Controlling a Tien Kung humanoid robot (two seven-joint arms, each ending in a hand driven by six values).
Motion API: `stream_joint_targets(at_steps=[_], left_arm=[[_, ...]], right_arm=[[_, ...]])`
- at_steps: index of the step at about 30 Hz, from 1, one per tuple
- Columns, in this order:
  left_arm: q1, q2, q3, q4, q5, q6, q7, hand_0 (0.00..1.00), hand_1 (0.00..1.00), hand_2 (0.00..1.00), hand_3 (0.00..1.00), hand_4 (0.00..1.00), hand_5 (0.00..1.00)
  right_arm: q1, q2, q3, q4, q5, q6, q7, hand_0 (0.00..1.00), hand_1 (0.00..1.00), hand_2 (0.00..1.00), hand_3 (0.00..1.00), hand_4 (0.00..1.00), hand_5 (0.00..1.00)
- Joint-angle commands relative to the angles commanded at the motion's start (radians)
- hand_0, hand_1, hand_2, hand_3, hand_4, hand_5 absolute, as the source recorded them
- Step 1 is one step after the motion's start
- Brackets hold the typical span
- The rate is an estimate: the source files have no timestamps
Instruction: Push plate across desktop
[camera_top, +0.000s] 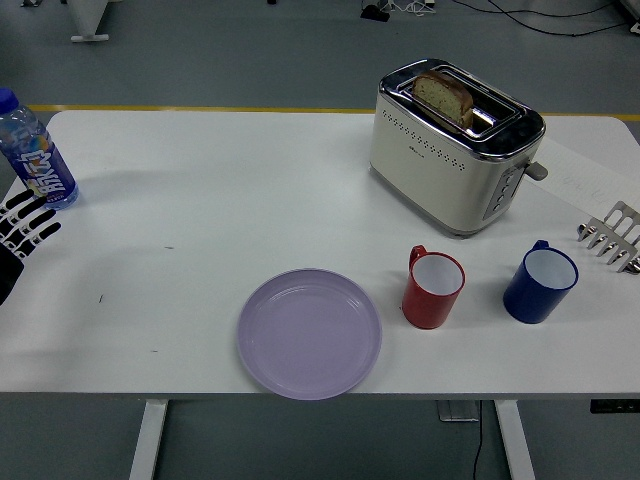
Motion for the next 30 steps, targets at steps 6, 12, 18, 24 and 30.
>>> stream_joint_targets(at_steps=[6,12,18,24,30], left_arm=[[0.009,-0.007,-0.015,-0.002,-0.002,0.010,-0.003,0.725,0.754,0.742,0.653,0.501,0.998],[0.004,-0.013,-0.018,-0.001,0.001,0.018,-0.002,0.723,0.754,0.742,0.652,0.504,0.998],[-0.004,-0.015,-0.016,-0.002,-0.004,0.024,-0.005,0.723,0.753,0.738,0.653,0.517,0.998],[0.001,-0.015,-0.023,-0.002,-0.008,0.032,-0.008,0.721,0.753,0.737,0.657,0.527,0.998],[0.002,-0.014,-0.022,-0.002,-0.003,0.033,-0.010,0.721,0.753,0.735,0.657,0.534,0.998]], right_arm=[[0.011,0.000,-0.002,-0.004,0.001,0.001,-0.002,0.574,0.560,0.679,0.590,0.395,0.406],[0.020,-0.003,0.008,-0.005,-0.009,0.001,-0.001,0.573,0.561,0.682,0.589,0.395,0.406],[0.023,-0.006,0.010,-0.003,-0.013,0.000,-0.001,0.573,0.559,0.680,0.589,0.395,0.408],[0.024,-0.006,0.010,-0.003,-0.013,0.000,-0.003,0.574,0.559,0.680,0.589,0.394,0.408],[0.026,-0.006,0.007,-0.003,-0.011,0.000,-0.003,0.573,0.560,0.680,0.590,0.394,0.409]])
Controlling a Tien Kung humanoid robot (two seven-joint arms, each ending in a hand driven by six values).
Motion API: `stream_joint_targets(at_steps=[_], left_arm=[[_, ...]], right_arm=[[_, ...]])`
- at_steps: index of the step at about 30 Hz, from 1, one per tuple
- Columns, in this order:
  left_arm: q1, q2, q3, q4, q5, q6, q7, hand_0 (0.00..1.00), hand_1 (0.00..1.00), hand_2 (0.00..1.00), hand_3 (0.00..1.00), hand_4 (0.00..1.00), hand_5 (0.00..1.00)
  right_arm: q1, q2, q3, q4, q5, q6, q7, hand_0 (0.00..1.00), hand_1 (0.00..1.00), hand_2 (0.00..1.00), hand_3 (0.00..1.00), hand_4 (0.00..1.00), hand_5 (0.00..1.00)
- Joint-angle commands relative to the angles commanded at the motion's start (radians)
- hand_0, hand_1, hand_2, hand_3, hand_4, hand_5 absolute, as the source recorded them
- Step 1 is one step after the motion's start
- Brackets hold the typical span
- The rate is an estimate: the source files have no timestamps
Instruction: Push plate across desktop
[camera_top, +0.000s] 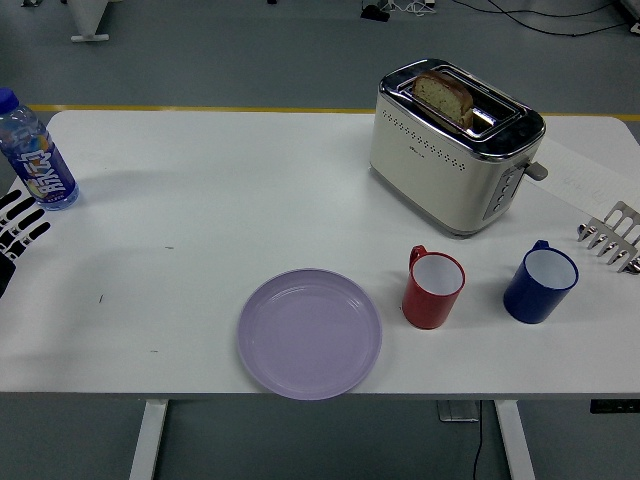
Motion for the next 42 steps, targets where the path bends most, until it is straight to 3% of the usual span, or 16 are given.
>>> stream_joint_targets(at_steps=[21,42], left_arm=[[-0.021,0.004,0.016,-0.010,0.007,-0.017,-0.007,0.721,0.753,0.735,0.658,0.538,0.998],[-0.018,0.006,0.052,-0.023,0.019,-0.020,-0.007,0.720,0.752,0.734,0.659,0.545,0.998]], right_arm=[[0.008,0.008,0.037,-0.015,-0.006,0.022,0.008,0.574,0.562,0.683,0.590,0.388,0.408],[-0.012,0.019,-0.009,-0.025,0.046,0.021,0.004,0.575,0.561,0.684,0.591,0.387,0.410]])
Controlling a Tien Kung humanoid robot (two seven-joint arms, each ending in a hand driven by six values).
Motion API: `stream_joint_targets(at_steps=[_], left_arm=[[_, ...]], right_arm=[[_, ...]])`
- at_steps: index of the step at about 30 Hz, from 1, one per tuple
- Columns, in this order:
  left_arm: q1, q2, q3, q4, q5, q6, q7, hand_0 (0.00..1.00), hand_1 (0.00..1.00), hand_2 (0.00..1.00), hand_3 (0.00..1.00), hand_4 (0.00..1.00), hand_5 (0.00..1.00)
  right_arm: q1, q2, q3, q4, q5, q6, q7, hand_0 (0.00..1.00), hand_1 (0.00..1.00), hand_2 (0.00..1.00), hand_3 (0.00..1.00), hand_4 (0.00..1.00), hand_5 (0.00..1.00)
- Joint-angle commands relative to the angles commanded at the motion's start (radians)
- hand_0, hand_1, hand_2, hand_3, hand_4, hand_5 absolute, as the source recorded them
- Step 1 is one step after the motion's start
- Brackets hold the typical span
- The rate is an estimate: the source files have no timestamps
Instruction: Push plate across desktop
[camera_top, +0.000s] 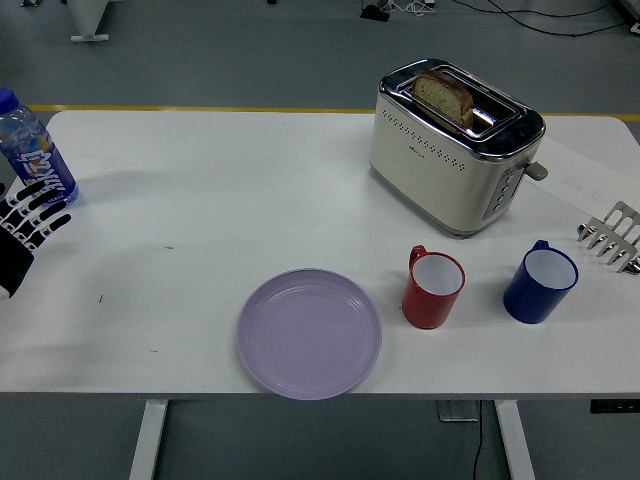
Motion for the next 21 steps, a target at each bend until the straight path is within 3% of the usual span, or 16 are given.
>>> stream_joint_targets(at_steps=[21], left_arm=[[-0.002,0.000,0.003,-0.007,0.005,0.005,0.000,0.720,0.751,0.732,0.659,0.546,0.998]], right_arm=[[0.006,0.007,-0.003,-0.006,0.005,-0.002,-0.003,0.575,0.562,0.686,0.592,0.380,0.414]])
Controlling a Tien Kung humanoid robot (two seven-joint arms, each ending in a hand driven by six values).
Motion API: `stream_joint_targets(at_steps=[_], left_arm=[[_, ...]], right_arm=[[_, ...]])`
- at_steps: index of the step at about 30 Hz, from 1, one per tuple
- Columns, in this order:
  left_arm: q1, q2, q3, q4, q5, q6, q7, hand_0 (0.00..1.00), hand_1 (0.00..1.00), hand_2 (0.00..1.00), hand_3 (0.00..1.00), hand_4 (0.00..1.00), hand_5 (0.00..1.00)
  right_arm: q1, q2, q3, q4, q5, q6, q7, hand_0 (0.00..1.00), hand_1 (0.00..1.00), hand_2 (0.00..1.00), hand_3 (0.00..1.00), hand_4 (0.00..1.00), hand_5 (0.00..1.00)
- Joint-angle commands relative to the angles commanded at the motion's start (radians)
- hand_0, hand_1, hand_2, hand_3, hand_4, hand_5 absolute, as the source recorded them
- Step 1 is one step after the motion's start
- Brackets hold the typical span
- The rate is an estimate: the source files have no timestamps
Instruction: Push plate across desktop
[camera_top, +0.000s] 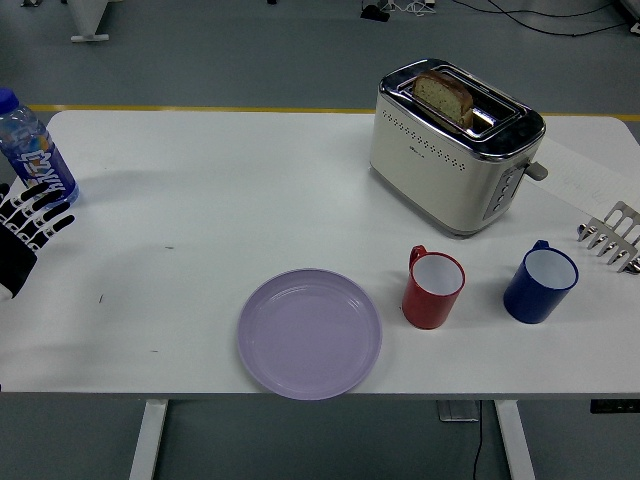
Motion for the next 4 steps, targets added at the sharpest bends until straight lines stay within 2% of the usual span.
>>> stream_joint_targets(at_steps=[4], left_arm=[[-0.001,-0.001,-0.002,0.000,-0.001,0.001,0.000,0.720,0.751,0.732,0.659,0.546,0.998]], right_arm=[[0.000,0.000,-0.001,0.002,-0.001,-0.002,-0.002,0.575,0.562,0.686,0.592,0.380,0.414]])
